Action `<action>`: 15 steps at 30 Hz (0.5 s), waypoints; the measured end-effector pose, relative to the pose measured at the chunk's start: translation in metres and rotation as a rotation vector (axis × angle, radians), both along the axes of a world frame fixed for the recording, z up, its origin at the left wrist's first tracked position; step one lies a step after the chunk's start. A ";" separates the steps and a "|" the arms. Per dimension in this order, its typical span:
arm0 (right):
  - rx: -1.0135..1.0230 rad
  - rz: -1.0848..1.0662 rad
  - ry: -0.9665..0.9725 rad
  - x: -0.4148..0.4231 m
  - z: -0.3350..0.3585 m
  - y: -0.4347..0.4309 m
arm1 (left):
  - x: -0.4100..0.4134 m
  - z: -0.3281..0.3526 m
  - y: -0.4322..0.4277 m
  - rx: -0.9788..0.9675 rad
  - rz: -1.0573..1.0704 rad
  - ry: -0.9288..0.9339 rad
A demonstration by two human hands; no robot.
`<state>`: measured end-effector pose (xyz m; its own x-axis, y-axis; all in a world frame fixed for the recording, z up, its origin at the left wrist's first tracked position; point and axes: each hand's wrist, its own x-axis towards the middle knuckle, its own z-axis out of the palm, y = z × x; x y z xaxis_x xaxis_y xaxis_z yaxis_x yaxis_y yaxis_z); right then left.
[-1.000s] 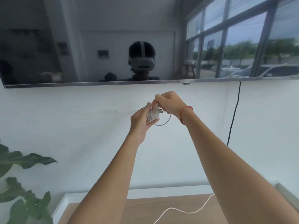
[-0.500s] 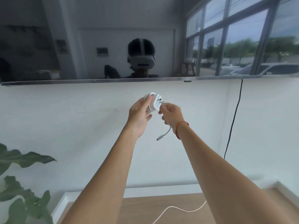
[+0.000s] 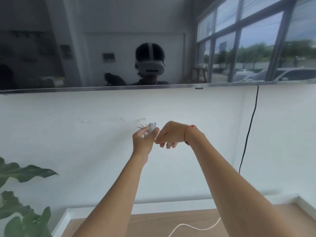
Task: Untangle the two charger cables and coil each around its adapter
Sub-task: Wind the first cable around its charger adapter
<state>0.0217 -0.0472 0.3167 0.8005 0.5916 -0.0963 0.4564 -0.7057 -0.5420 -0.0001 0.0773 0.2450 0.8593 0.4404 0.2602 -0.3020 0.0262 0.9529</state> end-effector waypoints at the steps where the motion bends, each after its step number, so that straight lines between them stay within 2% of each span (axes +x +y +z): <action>1: -0.037 -0.006 -0.037 0.001 0.006 -0.002 | 0.001 -0.004 0.001 0.004 -0.006 -0.004; 3: -0.068 -0.021 -0.137 0.005 0.015 -0.005 | 0.002 -0.006 0.000 -0.011 -0.011 -0.012; 4: -0.012 -0.035 -0.174 0.008 0.018 -0.006 | 0.003 -0.005 0.000 -0.031 -0.013 -0.006; 8: 0.374 -0.132 -0.312 0.018 0.017 -0.010 | 0.004 0.003 -0.004 -0.164 -0.133 0.013; 12: 0.654 -0.183 -0.295 0.022 0.001 -0.012 | 0.001 0.014 -0.001 -0.197 -0.305 0.015; 15: 0.744 -0.214 -0.233 0.025 -0.006 -0.012 | 0.004 0.015 0.001 -0.175 -0.300 0.019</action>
<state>0.0464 -0.0596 0.3110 0.8546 0.2664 0.4457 0.5113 -0.2821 -0.8118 0.0043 0.0781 0.2604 0.9612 0.2042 0.1857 -0.2382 0.2741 0.9317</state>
